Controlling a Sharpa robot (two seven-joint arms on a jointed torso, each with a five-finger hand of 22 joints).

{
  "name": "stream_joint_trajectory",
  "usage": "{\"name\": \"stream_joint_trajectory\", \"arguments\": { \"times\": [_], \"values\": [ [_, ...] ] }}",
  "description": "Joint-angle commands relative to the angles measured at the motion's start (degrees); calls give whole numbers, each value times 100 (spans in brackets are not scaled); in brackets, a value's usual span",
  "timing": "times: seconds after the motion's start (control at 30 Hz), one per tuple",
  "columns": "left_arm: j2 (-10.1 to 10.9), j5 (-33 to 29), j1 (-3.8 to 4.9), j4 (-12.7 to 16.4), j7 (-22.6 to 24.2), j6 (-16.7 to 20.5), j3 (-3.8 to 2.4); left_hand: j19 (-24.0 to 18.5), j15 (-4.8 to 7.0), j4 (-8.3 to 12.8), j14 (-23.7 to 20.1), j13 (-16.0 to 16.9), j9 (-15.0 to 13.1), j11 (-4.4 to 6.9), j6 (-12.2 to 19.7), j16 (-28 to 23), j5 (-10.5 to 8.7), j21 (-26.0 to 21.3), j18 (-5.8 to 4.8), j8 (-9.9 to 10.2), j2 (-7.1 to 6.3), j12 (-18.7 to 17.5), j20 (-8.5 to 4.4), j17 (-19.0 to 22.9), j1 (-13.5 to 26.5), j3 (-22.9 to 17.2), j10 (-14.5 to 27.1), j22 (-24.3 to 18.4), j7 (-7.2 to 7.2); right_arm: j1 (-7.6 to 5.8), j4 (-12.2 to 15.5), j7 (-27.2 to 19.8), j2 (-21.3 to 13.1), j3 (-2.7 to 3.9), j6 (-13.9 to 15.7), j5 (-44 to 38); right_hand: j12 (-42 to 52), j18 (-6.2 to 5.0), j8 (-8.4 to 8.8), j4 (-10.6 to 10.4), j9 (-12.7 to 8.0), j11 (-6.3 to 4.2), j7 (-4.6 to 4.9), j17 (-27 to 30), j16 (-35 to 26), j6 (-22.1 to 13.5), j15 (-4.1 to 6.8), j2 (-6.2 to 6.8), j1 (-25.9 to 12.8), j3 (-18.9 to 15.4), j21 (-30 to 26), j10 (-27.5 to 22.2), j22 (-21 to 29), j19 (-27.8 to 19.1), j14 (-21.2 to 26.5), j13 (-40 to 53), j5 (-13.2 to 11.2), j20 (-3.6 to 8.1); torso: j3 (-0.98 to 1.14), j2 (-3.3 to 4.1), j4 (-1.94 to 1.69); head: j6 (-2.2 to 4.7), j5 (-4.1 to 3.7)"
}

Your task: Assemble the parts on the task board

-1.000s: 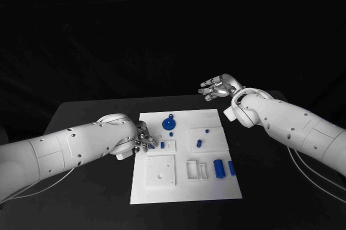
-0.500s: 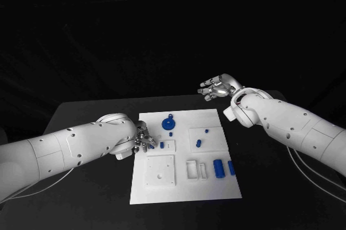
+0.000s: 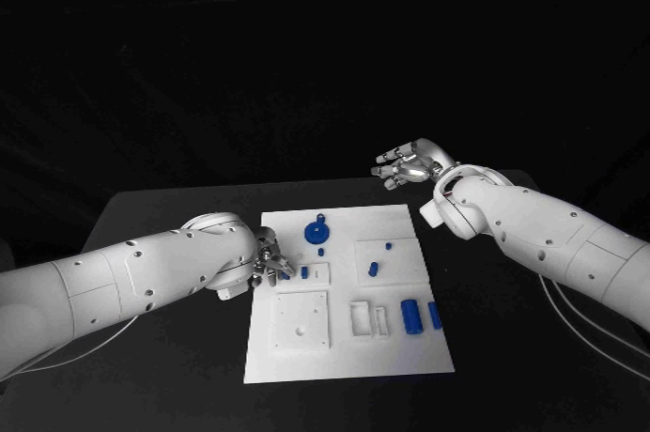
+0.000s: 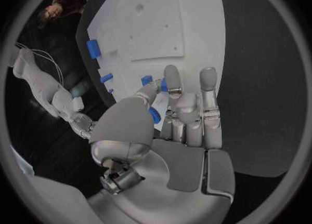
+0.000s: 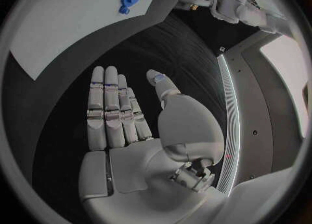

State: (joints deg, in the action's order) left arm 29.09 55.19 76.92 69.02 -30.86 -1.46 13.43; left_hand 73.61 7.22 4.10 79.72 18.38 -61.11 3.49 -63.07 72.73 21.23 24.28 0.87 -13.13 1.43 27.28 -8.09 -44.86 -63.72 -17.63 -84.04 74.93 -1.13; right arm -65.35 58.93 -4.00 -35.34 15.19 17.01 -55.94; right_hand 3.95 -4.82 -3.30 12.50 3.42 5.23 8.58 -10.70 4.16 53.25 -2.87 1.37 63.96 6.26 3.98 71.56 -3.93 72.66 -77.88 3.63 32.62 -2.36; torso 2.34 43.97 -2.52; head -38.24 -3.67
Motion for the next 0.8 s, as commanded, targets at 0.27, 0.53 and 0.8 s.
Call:
{"name": "stream_joint_trajectory", "arguments": {
  "times": [0.27, 0.53, 0.8],
  "values": [
    [-19, -12, -59, 27, 47, -140, 29, 4, -21, 335, 38, 0, -29, 27, -207, 44, 39, 8, 54, -35, 52, 42, 30, -30, -65, -347, -264, 111, 192, 2, -2, -22, 11, 3, -79, -31, -18, -30, -12, -3, 4, -10, 6, 5, -24, -16, -3, 26, -13, -15, -9, -48, 5, -41, 32, -8, 16, -18, 0, 0, 1, 0, -6],
    [-16, -10, -60, 17, 51, -163, 28, 2, -23, 351, 40, -4, -55, 29, -199, 44, 37, 16, 59, -44, 60, 54, 34, -42, -63, -354, -263, 111, 192, 2, -4, -19, 8, 3, -83, -31, -18, -32, -13, 0, 5, -10, 6, 13, -23, -13, -5, 23, -6, -24, -8, -50, 5, -44, 35, -8, 15, -19, 1, 2, 3, -2, -12],
    [-19, -15, -61, -4, 38, -243, 28, -13, -28, 262, 17, -18, 4, 21, -186, 4, -57, 11, 59, 23, 31, 28, 43, 6, 2, -289, -260, 106, 193, 2, -4, -19, 5, 3, -85, -31, -17, -32, -13, -1, 5, -10, 6, 15, -24, -18, -6, 21, -6, -27, -8, -52, 5, -46, 39, -8, 11, -20, -2, -3, -6, -2, -19]
  ]
}}
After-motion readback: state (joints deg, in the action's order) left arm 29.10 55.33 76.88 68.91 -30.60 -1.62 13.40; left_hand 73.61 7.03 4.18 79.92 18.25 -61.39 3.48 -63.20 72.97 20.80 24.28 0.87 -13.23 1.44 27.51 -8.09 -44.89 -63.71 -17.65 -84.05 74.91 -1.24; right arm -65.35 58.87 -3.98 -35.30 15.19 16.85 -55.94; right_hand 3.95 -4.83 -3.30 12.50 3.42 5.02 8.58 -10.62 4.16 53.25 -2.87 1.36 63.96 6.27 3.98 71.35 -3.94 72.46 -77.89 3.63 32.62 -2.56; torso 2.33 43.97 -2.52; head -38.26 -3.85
